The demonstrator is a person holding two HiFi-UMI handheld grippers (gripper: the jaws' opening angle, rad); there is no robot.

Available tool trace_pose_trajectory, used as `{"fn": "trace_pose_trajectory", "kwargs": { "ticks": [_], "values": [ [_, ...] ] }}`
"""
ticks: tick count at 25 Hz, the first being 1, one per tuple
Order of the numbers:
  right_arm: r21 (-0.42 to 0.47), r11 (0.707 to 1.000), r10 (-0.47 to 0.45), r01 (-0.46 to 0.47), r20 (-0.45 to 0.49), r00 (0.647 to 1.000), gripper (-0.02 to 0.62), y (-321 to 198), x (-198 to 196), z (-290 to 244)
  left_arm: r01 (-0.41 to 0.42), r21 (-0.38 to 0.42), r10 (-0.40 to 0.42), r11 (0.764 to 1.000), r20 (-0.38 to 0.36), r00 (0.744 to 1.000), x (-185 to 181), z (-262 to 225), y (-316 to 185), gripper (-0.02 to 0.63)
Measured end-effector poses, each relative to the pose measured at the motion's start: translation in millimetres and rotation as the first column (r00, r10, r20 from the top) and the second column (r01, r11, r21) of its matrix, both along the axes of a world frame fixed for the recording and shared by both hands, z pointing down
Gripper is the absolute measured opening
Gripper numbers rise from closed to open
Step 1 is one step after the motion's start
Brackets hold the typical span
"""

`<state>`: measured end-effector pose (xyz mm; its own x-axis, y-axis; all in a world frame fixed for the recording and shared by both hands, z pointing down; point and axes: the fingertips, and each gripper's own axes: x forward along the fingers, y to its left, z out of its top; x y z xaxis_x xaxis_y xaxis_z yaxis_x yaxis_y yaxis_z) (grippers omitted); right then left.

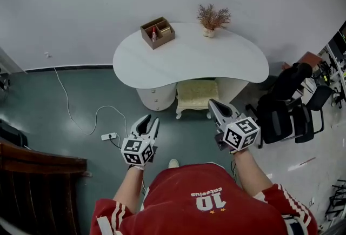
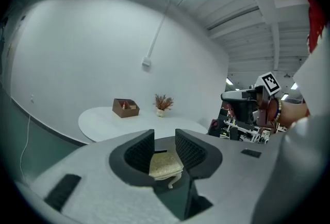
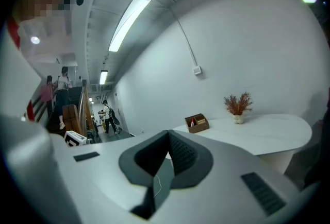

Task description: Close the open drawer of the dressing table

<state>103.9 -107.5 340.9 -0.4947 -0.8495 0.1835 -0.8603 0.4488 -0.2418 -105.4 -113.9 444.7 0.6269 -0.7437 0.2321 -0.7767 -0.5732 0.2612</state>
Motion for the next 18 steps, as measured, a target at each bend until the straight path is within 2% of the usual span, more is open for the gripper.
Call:
{"fn": "trace_pose_trajectory", "kwargs": {
  "ticks": [5,10,13,18],
  "values": [
    [0.083,0.996,0.015,-0.014,-0.012,1.0,0.003,28.5,48.1,-45.9,0.007,0.07,-0.006,0.997,-0.014,1.0,22.0,-47.9,21.9,0.122],
    [0.104,0.994,0.036,-0.038,0.029,0.999,0.003,64.8,102.8,-72.4,0.01,0.127,0.0,0.992,-0.081,0.997,56.2,-92.1,55.1,0.117],
    [0.125,0.99,0.061,-0.063,0.019,0.998,0.003,86.2,133.3,-80.4,0.004,0.194,0.012,0.981,-0.084,0.996,77.4,-123.3,74.7,0.11],
    [0.161,0.984,0.067,-0.08,0.082,0.994,0.003,107.6,158.5,-95.2,0.022,0.283,0.012,0.959,-0.119,0.993,103.8,-167.6,99.6,0.079]
  ]
}}
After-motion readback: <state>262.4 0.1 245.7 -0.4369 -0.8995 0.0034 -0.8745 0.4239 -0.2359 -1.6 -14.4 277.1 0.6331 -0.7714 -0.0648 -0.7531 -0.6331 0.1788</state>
